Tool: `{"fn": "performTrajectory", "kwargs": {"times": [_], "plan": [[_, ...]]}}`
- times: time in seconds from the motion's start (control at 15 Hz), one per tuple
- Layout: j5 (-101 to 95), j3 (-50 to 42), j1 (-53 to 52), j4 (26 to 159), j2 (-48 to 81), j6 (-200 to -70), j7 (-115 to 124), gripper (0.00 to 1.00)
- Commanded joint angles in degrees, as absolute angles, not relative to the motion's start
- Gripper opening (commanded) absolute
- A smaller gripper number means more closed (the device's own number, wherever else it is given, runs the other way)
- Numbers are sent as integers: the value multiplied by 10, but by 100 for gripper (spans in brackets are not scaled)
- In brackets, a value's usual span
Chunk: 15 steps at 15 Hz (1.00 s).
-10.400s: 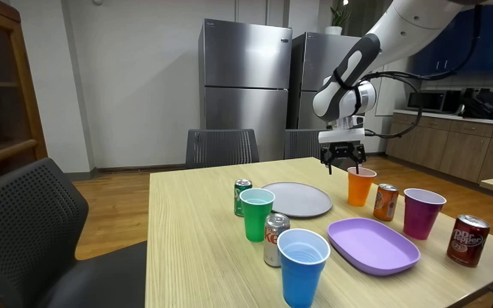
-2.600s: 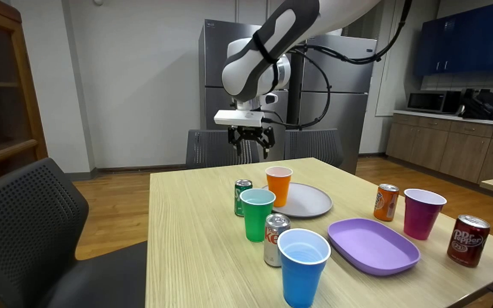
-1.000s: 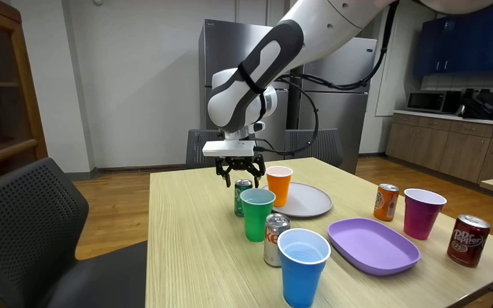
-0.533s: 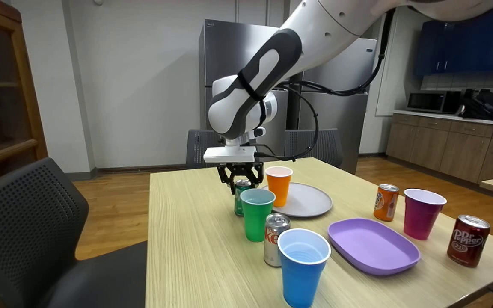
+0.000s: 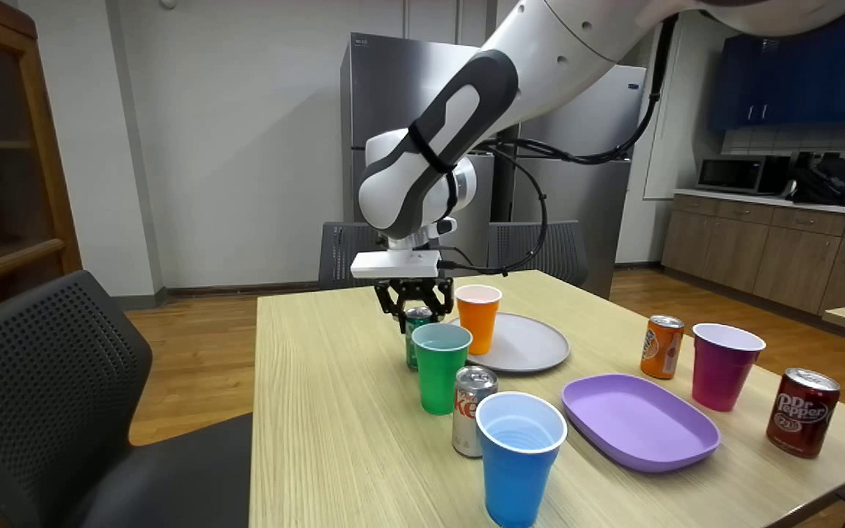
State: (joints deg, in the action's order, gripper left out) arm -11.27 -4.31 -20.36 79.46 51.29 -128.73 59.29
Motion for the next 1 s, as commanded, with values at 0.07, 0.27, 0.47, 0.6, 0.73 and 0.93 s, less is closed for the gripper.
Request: {"fn": "performTrajectory", "kwargs": {"times": [0.07, 0.27, 0.47, 0.6, 0.73, 0.93], "plan": [[-114, -48, -208, 818, 488, -1295, 597, 39], [-113, -50, -208, 840, 474, -1308, 603, 39], [-114, -53, -207, 864, 457, -1329, 602, 39], [-116, -55, -207, 881, 443, -1343, 602, 39], [-118, -58, -207, 896, 428, -1353, 600, 39], [-124, -65, -211, 924, 400, -1371, 604, 39]]}}
